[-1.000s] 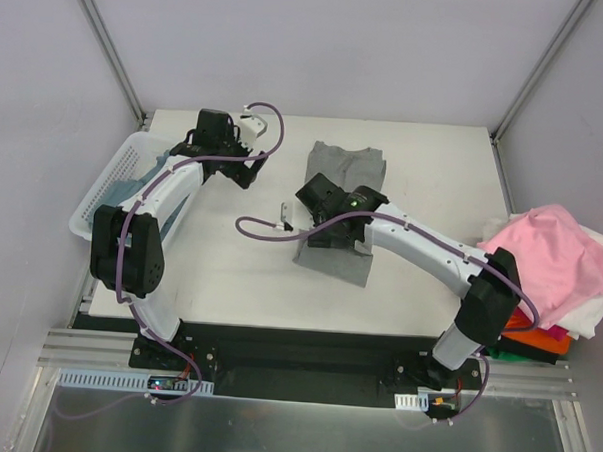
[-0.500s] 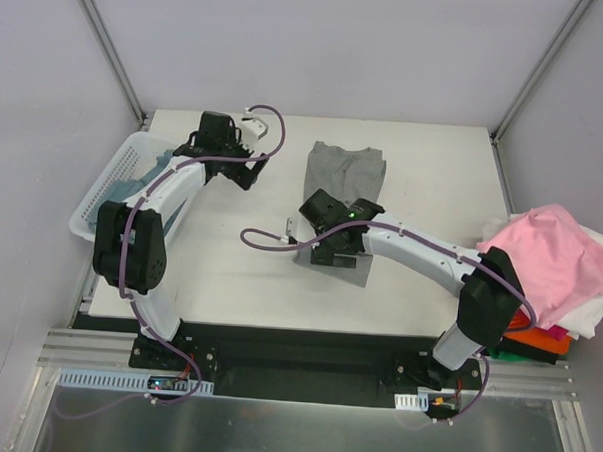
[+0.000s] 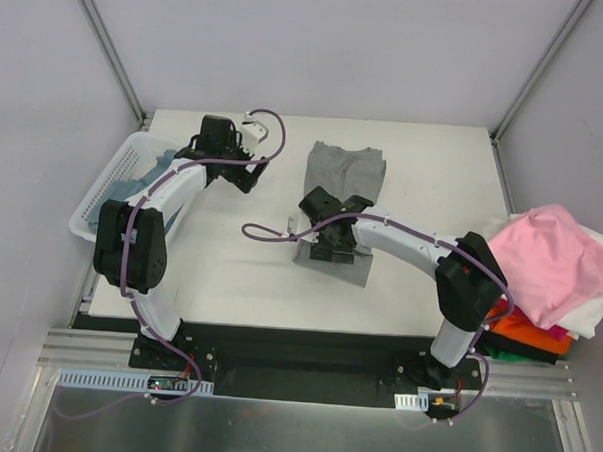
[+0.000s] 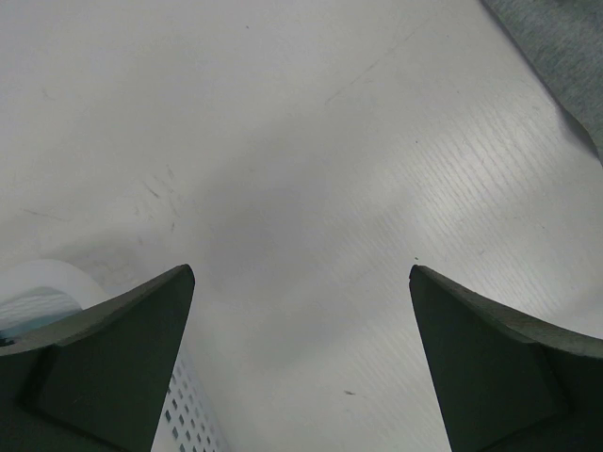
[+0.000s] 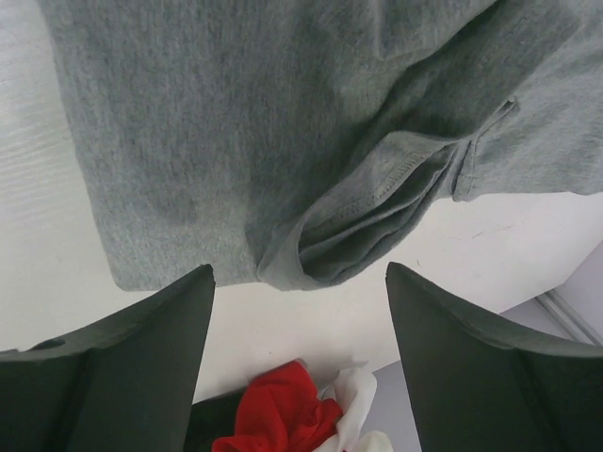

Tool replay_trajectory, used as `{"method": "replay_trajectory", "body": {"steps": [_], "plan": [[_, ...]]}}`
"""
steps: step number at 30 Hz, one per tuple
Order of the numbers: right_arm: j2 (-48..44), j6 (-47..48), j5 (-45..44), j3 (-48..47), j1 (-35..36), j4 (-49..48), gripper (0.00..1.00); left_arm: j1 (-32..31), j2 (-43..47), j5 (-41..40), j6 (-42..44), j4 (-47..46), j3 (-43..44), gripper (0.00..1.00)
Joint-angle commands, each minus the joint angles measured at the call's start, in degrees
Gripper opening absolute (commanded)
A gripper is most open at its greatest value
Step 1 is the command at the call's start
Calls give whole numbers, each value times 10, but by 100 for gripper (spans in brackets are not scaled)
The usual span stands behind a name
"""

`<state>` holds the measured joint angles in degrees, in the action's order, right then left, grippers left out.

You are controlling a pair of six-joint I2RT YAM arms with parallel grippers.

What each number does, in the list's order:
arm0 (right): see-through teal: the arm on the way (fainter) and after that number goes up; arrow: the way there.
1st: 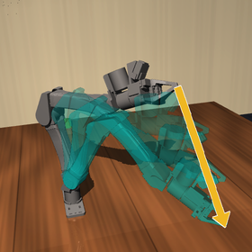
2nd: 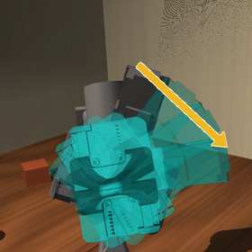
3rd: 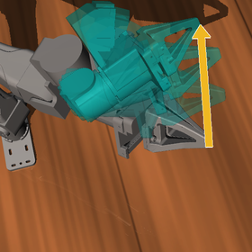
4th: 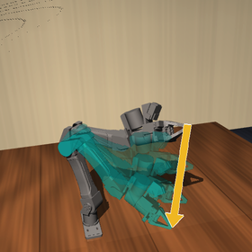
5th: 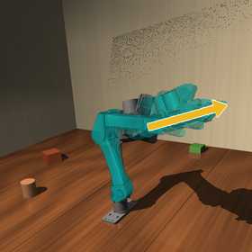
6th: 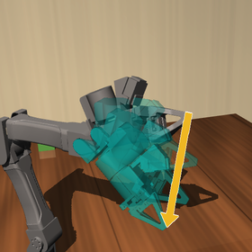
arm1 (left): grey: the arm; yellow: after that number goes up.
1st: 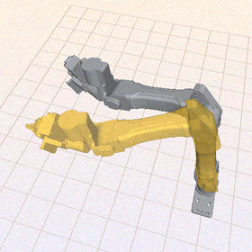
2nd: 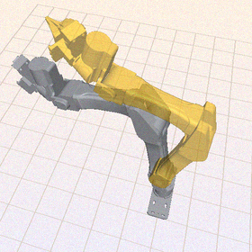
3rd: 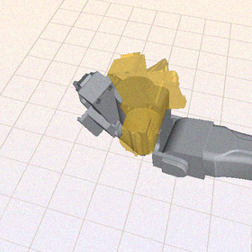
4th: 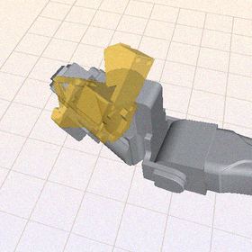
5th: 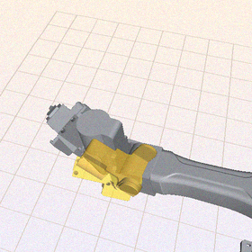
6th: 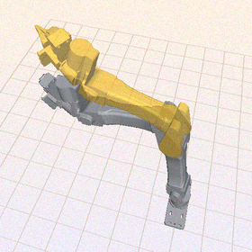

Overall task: Fold and stack the t-shirts
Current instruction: Fold the folded rectangular tshirt in 1/3 of the way

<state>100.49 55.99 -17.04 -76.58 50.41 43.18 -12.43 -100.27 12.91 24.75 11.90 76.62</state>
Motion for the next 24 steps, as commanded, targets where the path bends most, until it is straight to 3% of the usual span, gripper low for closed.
{"method": "replay_trajectory", "body": {"steps": [1, 9, 13, 24], "plan": [[10, 12, 14, -16, -10, -15, 67, -5, -5, -9, 4, -17, -9, 99], [33, 24, -12, -25, -19, -19, 33, -5, -11, -9, 6, -21, -10, 99], [38, 32, -26, -30, -24, -18, 1, -5, -11, -10, 5, -22, -13, 99], [32, 40, -62, -45, -50, -5, 1, -4, -5, -7, 6, -26, -18, 99]]}}
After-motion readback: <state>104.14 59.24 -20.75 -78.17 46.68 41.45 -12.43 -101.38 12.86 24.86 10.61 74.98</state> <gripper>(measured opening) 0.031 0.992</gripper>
